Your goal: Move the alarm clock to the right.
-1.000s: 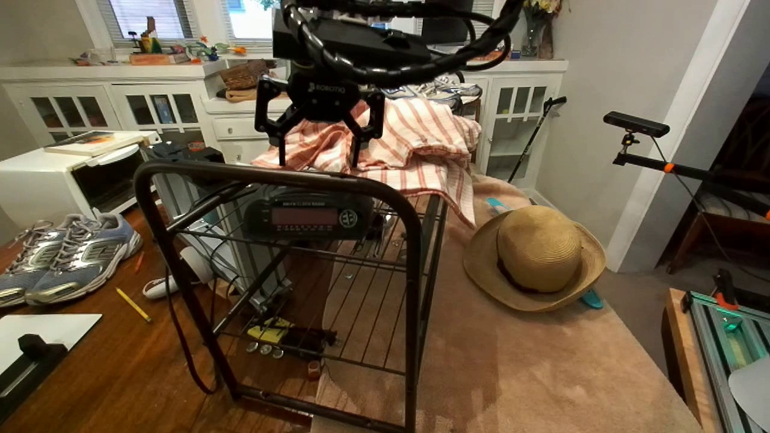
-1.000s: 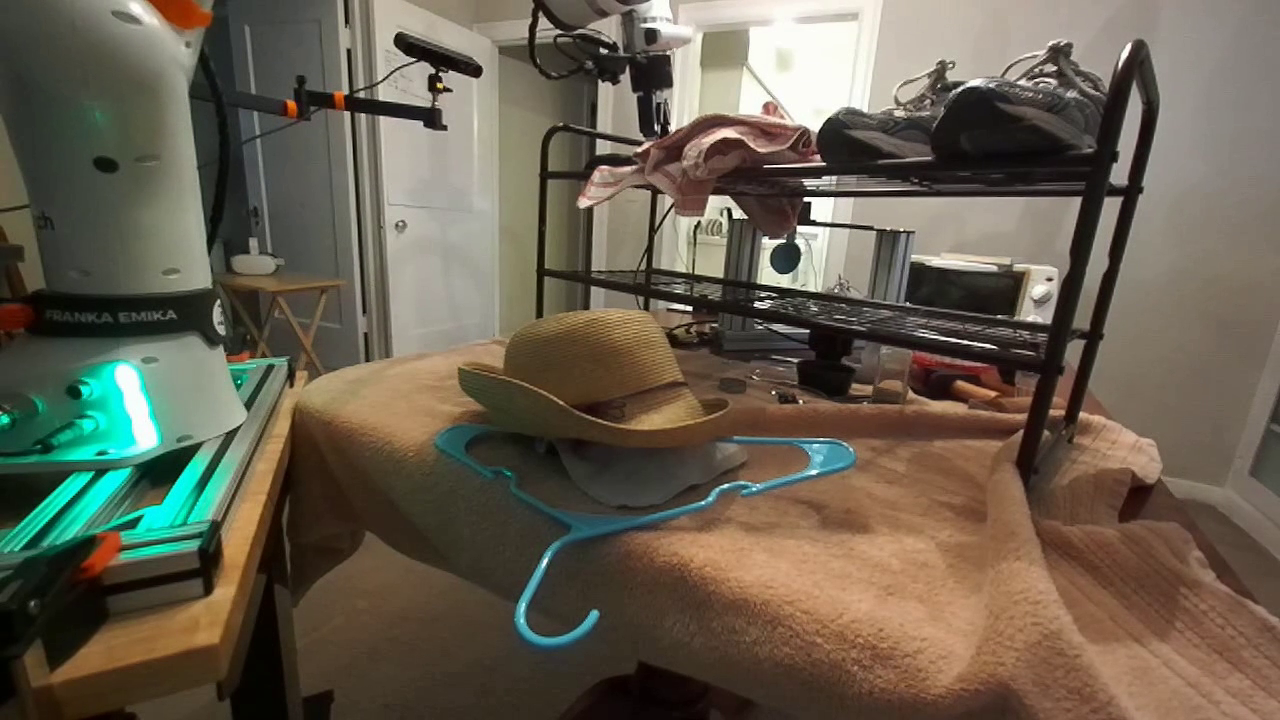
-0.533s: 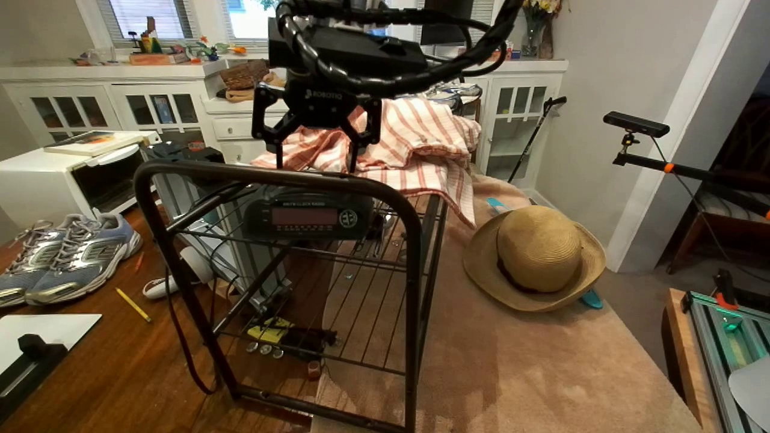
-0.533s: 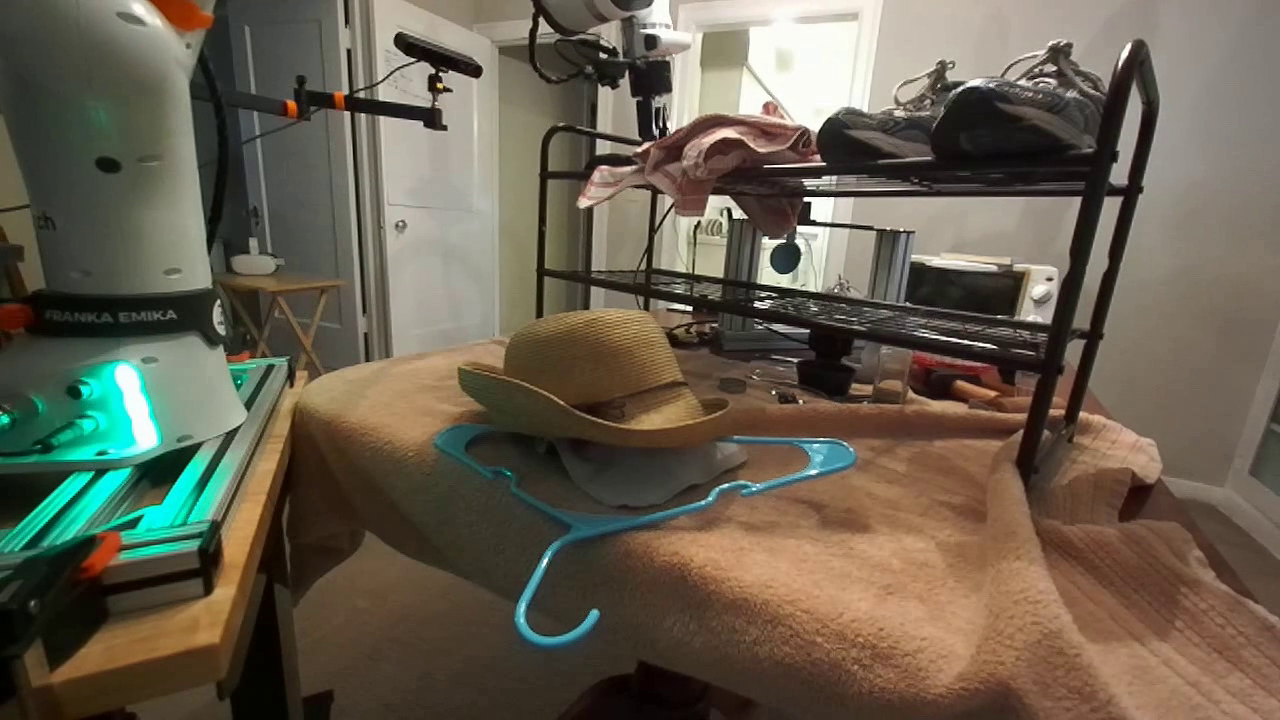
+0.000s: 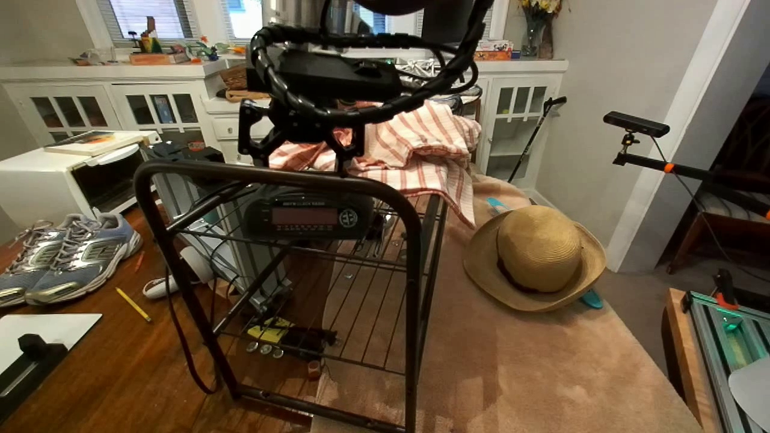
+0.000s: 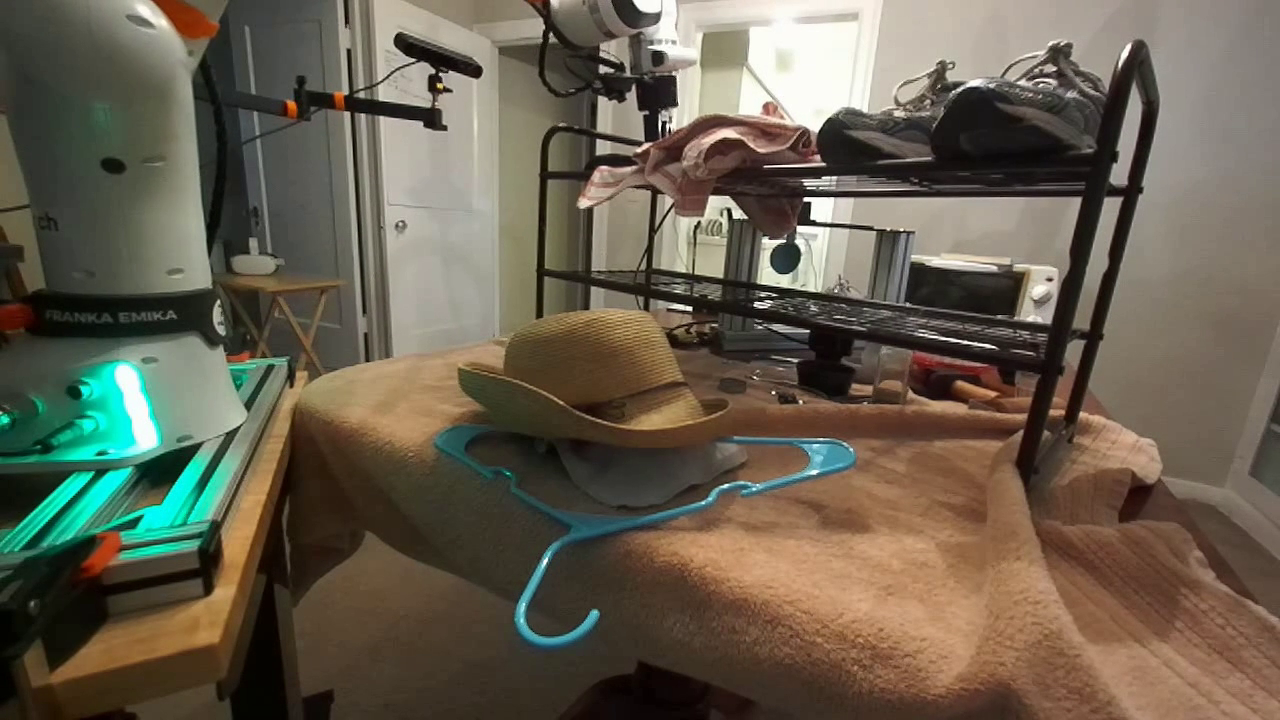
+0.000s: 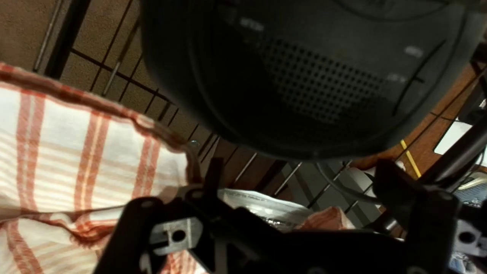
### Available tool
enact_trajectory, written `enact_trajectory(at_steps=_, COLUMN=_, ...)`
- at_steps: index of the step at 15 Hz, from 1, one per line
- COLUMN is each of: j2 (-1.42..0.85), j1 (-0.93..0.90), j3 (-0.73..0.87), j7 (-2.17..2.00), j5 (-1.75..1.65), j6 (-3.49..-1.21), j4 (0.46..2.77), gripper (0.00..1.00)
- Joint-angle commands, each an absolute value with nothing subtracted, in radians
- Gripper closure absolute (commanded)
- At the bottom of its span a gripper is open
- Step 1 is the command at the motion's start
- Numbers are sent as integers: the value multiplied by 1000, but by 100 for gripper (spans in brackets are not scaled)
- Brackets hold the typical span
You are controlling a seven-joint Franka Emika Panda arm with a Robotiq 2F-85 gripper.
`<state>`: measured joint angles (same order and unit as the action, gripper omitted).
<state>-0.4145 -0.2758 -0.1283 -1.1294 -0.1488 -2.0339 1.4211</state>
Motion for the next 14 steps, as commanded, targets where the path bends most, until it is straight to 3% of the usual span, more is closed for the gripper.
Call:
enact_trajectory(at_steps=1, j2=-463, j1=-300, j3=-102, j7=-1137, j5=-137, j6=-1958, j4=1344, gripper=0)
enact_trajectory(at_steps=9, j2=-500, j1=-318, j3=-105, j7=-1132, j5=-125, j6=-1817, j4=1241, gripper=0)
enact_trajectory(at_steps=14, j2=-519, j1=-323, j3=-103, j7=-1130, j5=-125, j6=-1842, j4=1231, gripper=21)
